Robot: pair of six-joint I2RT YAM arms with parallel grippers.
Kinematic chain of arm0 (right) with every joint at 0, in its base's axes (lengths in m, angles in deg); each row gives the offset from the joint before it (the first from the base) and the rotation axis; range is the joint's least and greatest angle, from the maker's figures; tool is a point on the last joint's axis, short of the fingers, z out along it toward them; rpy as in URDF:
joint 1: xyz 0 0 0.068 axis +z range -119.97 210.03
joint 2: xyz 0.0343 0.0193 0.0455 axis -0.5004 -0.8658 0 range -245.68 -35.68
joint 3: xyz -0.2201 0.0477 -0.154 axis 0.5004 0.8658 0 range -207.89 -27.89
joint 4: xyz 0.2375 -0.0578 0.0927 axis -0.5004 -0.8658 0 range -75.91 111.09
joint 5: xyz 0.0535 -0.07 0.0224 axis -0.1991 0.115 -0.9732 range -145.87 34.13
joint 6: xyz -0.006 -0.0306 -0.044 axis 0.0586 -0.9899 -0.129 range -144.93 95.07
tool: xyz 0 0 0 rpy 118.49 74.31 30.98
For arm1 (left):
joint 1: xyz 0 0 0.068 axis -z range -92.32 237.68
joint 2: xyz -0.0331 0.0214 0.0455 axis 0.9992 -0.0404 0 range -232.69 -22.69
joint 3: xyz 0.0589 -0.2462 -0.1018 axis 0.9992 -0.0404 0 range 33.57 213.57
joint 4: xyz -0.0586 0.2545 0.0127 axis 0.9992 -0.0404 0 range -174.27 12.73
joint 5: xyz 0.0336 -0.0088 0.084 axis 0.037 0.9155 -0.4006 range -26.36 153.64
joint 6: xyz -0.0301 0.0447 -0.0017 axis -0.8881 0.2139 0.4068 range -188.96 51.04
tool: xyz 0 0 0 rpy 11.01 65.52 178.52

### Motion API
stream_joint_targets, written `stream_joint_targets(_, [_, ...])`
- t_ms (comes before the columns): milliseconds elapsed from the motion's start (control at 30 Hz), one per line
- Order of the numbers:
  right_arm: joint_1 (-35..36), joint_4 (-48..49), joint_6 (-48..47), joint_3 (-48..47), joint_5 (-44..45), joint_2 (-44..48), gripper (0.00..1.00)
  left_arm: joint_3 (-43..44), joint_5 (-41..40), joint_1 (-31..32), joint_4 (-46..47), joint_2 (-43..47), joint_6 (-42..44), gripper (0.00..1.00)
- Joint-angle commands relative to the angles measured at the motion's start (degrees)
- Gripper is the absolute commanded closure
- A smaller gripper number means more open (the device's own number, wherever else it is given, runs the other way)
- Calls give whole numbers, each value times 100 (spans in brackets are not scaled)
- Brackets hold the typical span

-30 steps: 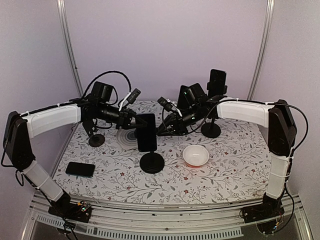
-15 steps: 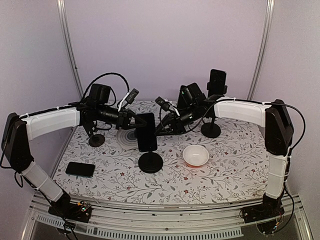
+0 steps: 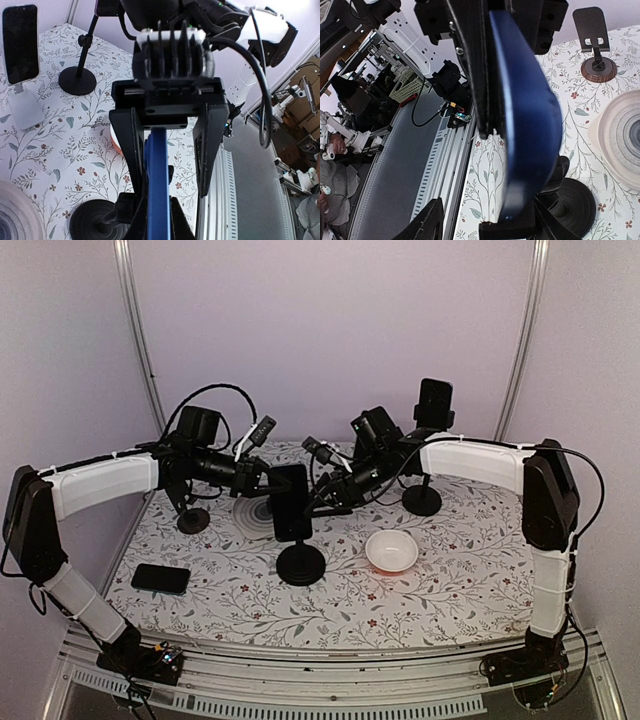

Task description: Place the phone on the phone stand

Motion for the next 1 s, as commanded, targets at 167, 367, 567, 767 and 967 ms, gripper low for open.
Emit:
stream_joint_targets(167, [112,-110,330,-336,249,-294,72,125,-277,-112,-175,20,122,100])
stream_joint_targets(367, [88,-110,213,-336,464,-132,99,136,-875,-73,-163,102,45,74])
stream_joint_targets(567, [-213,-101,0,-243,760,182,100,100,-1748,-57,13,469,-105,42])
stream_joint_targets(767, [-791,18,-40,-80,900,434,100,-35,-2263,-56,209,674,-229,35])
stream_joint_targets(967, [-1199,192,-23,-73,985,408,100,-160,-2271,-55,412,688,-383,34])
